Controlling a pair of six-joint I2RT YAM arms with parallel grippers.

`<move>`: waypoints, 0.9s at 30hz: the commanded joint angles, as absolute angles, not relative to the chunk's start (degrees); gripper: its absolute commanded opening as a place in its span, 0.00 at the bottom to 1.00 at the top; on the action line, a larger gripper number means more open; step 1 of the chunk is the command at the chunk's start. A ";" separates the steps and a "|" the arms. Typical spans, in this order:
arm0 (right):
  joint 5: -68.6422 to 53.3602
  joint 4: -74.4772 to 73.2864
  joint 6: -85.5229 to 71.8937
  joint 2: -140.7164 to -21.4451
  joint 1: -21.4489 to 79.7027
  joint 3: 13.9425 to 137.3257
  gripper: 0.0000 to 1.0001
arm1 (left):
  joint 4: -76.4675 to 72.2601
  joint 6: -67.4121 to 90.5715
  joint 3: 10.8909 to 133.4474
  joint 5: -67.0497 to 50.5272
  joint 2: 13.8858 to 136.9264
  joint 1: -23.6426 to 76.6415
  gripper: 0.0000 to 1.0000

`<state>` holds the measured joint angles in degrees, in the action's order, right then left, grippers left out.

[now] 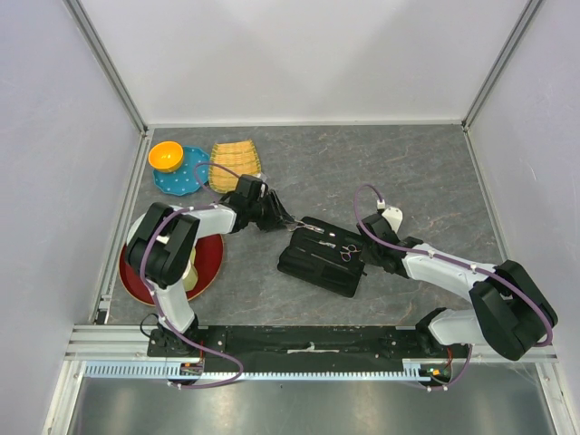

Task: Sort the hair-cutting tools

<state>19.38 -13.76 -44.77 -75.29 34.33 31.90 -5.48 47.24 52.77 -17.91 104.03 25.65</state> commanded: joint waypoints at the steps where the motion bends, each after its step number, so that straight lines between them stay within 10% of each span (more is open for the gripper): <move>1: 16.44 -12.04 -46.05 -76.99 34.63 30.67 0.20 | -1.59 43.86 55.55 -16.00 102.04 26.45 0.44; 27: 16.44 -11.25 -45.62 -77.78 34.72 30.67 0.14 | 3.08 41.66 60.47 -16.34 105.12 28.65 0.02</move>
<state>19.57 -13.76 -44.91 -75.35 34.33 31.88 3.11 44.40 57.91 -15.11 104.42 27.90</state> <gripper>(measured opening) 0.152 0.042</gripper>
